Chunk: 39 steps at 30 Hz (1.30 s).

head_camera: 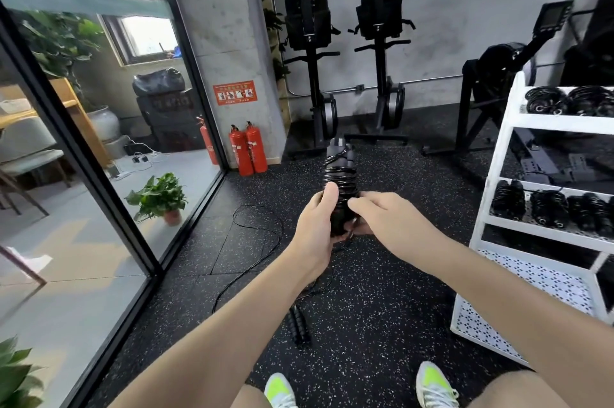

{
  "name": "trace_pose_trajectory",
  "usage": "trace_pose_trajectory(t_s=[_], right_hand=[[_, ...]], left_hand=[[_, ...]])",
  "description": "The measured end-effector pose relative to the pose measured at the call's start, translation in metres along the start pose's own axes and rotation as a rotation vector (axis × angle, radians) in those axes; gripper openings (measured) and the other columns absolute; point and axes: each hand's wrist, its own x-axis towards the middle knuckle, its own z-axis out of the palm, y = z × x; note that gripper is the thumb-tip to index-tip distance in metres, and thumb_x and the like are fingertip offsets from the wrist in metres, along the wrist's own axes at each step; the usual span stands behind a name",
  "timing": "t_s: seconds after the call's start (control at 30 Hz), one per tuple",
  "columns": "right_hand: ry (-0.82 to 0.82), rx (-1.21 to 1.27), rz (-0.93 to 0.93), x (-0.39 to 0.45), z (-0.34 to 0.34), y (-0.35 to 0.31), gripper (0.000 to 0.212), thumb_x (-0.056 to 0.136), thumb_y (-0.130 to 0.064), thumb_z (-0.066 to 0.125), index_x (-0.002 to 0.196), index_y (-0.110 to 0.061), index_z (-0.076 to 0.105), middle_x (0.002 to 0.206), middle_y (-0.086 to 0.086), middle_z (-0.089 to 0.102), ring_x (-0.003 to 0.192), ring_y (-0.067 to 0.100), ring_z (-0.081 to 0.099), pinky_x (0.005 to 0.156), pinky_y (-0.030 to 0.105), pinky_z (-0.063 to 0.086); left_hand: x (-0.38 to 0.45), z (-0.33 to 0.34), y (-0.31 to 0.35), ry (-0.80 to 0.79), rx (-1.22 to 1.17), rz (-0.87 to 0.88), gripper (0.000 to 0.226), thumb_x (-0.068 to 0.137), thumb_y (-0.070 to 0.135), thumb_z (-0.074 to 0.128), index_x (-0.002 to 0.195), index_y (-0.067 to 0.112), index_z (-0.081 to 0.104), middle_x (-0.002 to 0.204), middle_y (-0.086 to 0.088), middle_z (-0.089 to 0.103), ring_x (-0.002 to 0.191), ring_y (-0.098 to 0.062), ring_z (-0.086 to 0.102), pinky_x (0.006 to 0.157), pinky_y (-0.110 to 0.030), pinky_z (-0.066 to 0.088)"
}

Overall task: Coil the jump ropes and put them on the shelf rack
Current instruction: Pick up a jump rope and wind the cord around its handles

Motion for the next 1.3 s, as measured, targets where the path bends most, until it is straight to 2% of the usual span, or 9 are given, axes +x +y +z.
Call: trace_pose_trajectory(t_s=[0.1, 0.2, 0.3, 0.5, 0.7, 0.8, 1.0, 1.13, 1.3], right_hand=[[-0.006, -0.026, -0.085, -0.014, -0.001, 0.002, 0.042, 0.105, -0.05, 0.037, 0.108, -0.024, 0.07, 0.095, -0.008, 0.077, 0.094, 0.008, 0.071, 0.097, 0.029, 0.05], [0.211, -0.226, -0.361, -0.025, -0.003, 0.005, 0.041, 0.105, -0.04, 0.042, 0.124, -0.019, 0.071, 0.109, -0.009, 0.072, 0.096, -0.005, 0.062, 0.088, 0.007, 0.043], [0.319, -0.189, -0.535, -0.026, -0.005, 0.009, 0.033, 0.101, -0.033, 0.05, 0.121, -0.02, 0.074, 0.105, -0.019, 0.068, 0.096, -0.01, 0.062, 0.087, 0.005, 0.043], [0.273, -0.007, -0.579, -0.019, 0.01, 0.019, 0.035, 0.104, -0.017, 0.046, 0.135, -0.012, 0.063, 0.108, -0.006, 0.07, 0.098, 0.008, 0.071, 0.088, 0.025, 0.058], [0.289, -0.266, -0.69, 0.02, 0.036, 0.044, 0.042, 0.105, -0.028, 0.051, 0.142, -0.01, 0.057, 0.113, -0.004, 0.059, 0.098, 0.001, 0.057, 0.088, 0.015, 0.048], [0.247, -0.254, -0.679, 0.041, 0.053, 0.067, 0.042, 0.106, -0.023, 0.05, 0.146, -0.011, 0.053, 0.12, -0.007, 0.058, 0.106, 0.0, 0.059, 0.098, 0.026, 0.051], [0.355, -0.332, -0.613, 0.089, 0.068, 0.12, 0.022, 0.099, -0.022, 0.065, 0.116, -0.012, 0.076, 0.095, -0.002, 0.053, 0.081, 0.01, 0.052, 0.07, 0.017, 0.043], [0.354, -0.241, -0.576, 0.115, 0.083, 0.155, 0.024, 0.092, -0.008, 0.071, 0.115, -0.011, 0.076, 0.109, -0.001, 0.06, 0.101, 0.005, 0.058, 0.087, 0.015, 0.046], [0.324, -0.198, -0.575, 0.137, 0.099, 0.188, 0.021, 0.092, -0.012, 0.072, 0.113, -0.011, 0.077, 0.108, -0.003, 0.063, 0.1, 0.005, 0.061, 0.087, 0.013, 0.046]], left_hand=[[-0.004, -0.002, 0.004, -0.017, -0.078, -0.02, 0.05, 0.105, 0.047, 0.05, 0.123, 0.002, 0.064, 0.099, -0.013, 0.072, 0.074, -0.02, 0.065, 0.069, -0.035, 0.052], [-0.008, -0.004, 0.011, -0.049, -0.139, -0.029, 0.048, 0.102, 0.048, 0.05, 0.119, 0.007, 0.067, 0.105, -0.014, 0.074, 0.08, -0.021, 0.068, 0.073, -0.036, 0.052], [-0.011, -0.005, 0.014, -0.092, -0.193, -0.055, 0.053, 0.102, 0.053, 0.046, 0.117, 0.007, 0.067, 0.103, -0.015, 0.073, 0.08, -0.023, 0.067, 0.074, -0.039, 0.049], [-0.001, -0.008, 0.003, -0.097, -0.227, -0.059, 0.052, 0.098, 0.059, 0.052, 0.105, 0.009, 0.064, 0.088, -0.006, 0.065, 0.069, -0.017, 0.059, 0.078, -0.037, 0.048], [0.031, -0.019, -0.016, -0.024, -0.257, -0.144, 0.05, 0.1, 0.055, 0.053, 0.113, 0.01, 0.072, 0.102, -0.009, 0.076, 0.078, -0.015, 0.068, 0.057, -0.022, 0.05], [0.057, -0.027, -0.037, -0.01, -0.298, -0.222, 0.057, 0.097, 0.059, 0.053, 0.115, 0.009, 0.074, 0.114, -0.009, 0.075, 0.094, -0.019, 0.065, 0.07, -0.025, 0.05], [0.1, -0.047, -0.101, 0.013, -0.392, -0.266, 0.063, 0.089, 0.052, 0.063, 0.129, 0.004, 0.065, 0.121, -0.021, 0.07, 0.112, -0.034, 0.07, 0.095, -0.042, 0.057], [0.131, -0.063, -0.143, 0.07, -0.417, -0.294, 0.061, 0.09, 0.053, 0.061, 0.132, 0.009, 0.066, 0.133, -0.021, 0.066, 0.133, -0.039, 0.055, 0.116, -0.055, 0.036], [0.158, -0.077, -0.164, 0.078, -0.447, -0.344, 0.055, 0.087, 0.051, 0.063, 0.118, 0.006, 0.071, 0.115, -0.015, 0.074, 0.109, -0.03, 0.068, 0.093, -0.037, 0.048]])
